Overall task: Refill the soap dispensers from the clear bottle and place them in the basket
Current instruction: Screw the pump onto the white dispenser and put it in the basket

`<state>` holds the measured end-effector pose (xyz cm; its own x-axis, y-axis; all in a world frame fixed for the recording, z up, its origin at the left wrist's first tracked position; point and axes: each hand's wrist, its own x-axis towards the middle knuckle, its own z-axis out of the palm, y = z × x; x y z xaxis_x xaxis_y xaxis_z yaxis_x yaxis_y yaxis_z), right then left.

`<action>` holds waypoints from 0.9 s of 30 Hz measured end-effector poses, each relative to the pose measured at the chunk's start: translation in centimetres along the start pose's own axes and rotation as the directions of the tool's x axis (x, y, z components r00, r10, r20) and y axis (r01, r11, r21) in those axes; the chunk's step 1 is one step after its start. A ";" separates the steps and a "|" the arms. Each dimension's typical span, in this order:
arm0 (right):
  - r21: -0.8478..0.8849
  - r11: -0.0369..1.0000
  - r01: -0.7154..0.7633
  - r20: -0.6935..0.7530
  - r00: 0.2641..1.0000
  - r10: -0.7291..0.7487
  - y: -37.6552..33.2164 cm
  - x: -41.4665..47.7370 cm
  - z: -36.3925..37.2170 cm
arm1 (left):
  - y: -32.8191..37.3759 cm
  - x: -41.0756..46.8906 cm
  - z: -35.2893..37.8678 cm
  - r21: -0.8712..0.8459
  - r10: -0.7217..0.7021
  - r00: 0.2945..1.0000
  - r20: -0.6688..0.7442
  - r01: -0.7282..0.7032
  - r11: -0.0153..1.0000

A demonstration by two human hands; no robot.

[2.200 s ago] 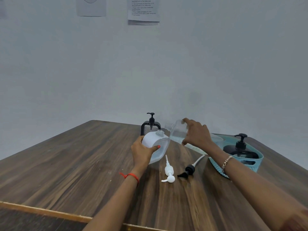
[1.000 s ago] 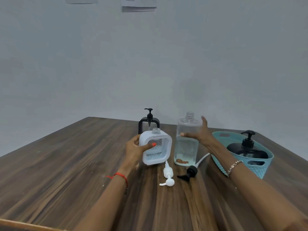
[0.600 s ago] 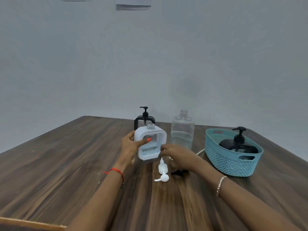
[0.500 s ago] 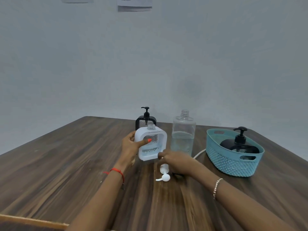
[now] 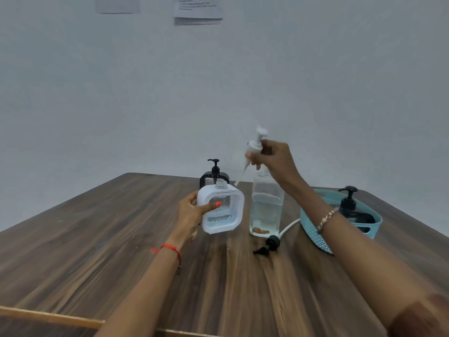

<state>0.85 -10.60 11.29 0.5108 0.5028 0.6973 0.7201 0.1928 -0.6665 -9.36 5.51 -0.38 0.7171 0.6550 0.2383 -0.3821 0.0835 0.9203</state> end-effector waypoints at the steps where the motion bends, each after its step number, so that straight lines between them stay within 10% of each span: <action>1: 0.030 1.000 -0.002 -0.032 0.999 0.003 -0.6 0.7 -0.2 | 0.1 -0.1 0.2 -0.004 -0.002 1.000 0.011 0.002 1.000; 27: -0.208 0.971 -0.118 0.050 0.990 0.132 0.3 -2.5 1.9 | 2.6 -1.3 2.5 -0.037 0.000 0.983 0.186 0.007 0.999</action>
<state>-1.07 -10.19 8.86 0.5768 0.5657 0.5894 0.7364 -0.0478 -0.6749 -9.80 3.01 2.49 0.8127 0.5043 0.2917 -0.3984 0.1157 0.9099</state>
